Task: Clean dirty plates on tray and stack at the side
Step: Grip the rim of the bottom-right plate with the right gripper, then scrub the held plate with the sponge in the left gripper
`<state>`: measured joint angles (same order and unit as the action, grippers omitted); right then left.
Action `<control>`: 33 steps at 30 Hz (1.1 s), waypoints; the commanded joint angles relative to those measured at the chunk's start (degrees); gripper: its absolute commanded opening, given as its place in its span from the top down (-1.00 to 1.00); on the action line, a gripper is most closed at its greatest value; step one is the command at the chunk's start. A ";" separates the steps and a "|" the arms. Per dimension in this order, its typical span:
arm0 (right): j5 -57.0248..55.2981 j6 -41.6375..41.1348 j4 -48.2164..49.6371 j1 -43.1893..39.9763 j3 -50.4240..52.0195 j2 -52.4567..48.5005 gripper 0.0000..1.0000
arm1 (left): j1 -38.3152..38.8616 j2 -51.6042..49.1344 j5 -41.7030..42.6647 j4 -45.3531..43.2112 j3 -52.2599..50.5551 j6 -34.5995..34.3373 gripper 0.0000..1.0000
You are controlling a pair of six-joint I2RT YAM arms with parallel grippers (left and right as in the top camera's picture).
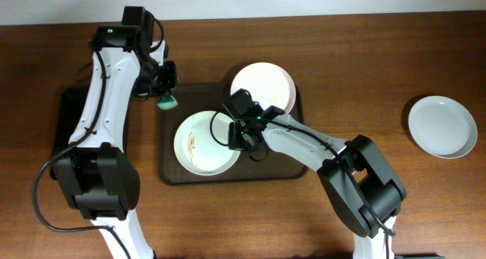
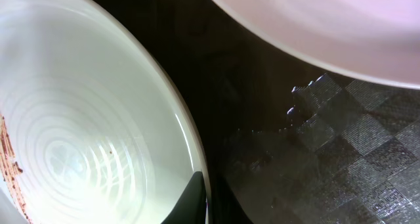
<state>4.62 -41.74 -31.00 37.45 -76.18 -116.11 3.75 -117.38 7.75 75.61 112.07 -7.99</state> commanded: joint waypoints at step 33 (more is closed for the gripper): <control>-0.31 1.05 -0.44 -0.46 0.09 -1.92 0.92 | 10.84 -0.04 -1.07 -21.79 -37.42 20.35 0.99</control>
<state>5.69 -41.43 -30.39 37.26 -76.40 -116.49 14.46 -114.96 -2.24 54.26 76.73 2.35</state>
